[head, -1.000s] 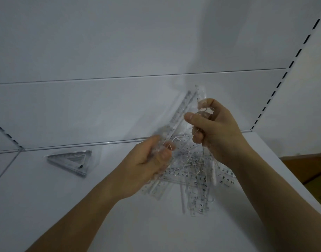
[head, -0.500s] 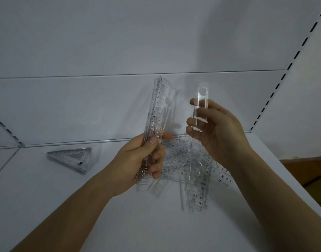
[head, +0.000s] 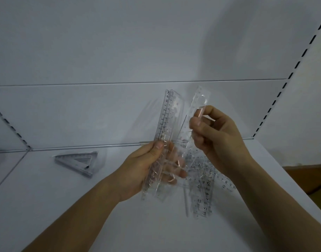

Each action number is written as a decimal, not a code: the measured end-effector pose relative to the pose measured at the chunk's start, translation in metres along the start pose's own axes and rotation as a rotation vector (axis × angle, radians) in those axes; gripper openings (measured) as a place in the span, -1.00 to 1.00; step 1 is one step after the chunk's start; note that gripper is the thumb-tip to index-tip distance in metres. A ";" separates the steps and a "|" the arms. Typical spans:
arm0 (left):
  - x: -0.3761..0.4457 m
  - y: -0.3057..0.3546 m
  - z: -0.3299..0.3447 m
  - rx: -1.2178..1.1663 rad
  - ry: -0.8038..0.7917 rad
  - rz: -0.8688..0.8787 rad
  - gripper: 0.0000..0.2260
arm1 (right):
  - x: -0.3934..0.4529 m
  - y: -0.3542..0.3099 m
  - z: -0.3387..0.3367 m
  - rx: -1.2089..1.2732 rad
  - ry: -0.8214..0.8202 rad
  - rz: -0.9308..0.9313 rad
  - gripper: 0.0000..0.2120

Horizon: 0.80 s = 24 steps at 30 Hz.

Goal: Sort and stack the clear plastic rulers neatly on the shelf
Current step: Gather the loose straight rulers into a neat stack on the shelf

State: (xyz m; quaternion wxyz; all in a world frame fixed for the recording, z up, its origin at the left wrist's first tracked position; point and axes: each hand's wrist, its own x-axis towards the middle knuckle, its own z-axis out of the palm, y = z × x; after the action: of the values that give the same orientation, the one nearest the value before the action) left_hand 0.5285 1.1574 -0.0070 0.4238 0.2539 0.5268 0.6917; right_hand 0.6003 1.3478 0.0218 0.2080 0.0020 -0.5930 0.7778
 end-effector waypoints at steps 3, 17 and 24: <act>-0.002 -0.001 0.004 -0.008 -0.076 -0.053 -0.59 | 0.000 0.013 0.007 -0.446 0.102 -0.122 -0.81; -0.002 0.012 -0.024 -0.027 0.051 0.045 -0.59 | 0.011 0.024 -0.030 -1.568 -0.532 0.057 -0.67; 0.001 0.013 -0.028 -0.016 0.070 0.055 -0.58 | 0.012 0.029 -0.029 -1.515 -0.447 0.090 -0.60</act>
State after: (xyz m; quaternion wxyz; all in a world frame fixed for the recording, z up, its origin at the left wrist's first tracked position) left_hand 0.5013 1.1432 -0.0037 0.3878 0.2404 0.5287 0.7158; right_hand 0.5871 1.3719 -0.0108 -0.0030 -0.0079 -0.9885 0.1513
